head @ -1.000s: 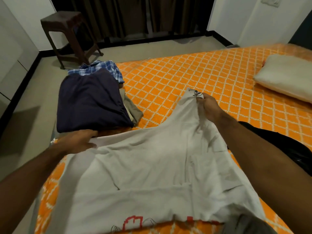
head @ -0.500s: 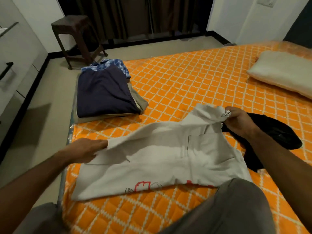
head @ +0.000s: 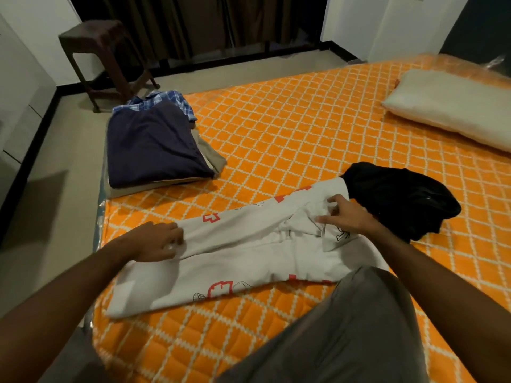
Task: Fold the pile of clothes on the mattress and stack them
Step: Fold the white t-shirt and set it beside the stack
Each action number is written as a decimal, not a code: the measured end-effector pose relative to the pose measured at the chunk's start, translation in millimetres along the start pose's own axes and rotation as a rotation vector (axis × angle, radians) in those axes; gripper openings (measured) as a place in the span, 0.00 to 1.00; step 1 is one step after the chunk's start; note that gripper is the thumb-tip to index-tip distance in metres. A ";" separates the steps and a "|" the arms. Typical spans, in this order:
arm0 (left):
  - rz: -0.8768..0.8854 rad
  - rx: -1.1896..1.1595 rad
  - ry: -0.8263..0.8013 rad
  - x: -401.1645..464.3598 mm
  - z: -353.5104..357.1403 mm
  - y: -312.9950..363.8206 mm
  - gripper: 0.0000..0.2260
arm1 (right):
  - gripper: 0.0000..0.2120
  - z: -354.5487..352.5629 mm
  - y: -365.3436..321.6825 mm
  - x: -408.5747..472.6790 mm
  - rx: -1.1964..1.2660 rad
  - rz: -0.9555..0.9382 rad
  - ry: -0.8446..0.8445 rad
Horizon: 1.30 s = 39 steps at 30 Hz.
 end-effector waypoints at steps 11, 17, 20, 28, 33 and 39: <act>0.136 -0.319 0.436 117.5 -78.8 163.3 0.31 | 0.18 -7.2 -0.8 -45.2 0.088 -0.286 -0.564; 0.239 -0.089 0.389 140.3 -87.4 223.8 0.28 | 0.16 -0.7 23.3 -46.1 0.227 -0.268 -0.333; 0.189 -0.094 0.478 142.9 -88.5 236.7 0.20 | 0.12 -4.3 40.0 -39.2 0.173 -0.179 -0.144; 0.387 -0.001 0.656 129.4 -85.7 235.8 0.07 | 0.09 23.2 16.1 -48.8 -0.031 -0.319 -0.024; 0.179 -0.099 0.579 118.6 -64.0 206.2 0.15 | 0.25 64.4 -14.5 -48.3 -0.196 -0.354 -0.059; -0.124 -0.127 0.486 90.4 -28.3 140.9 0.22 | 0.29 90.8 -36.3 -56.6 -0.505 -0.333 -0.044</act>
Point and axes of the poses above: each hand's wrist, its own x-axis towards the middle knuckle, its own z-axis out of the palm, y = z × x, the point moved 2 cm from there along x, towards the middle knuckle, and after that the axes turned 8 degrees about x, right-handed, at the moved point
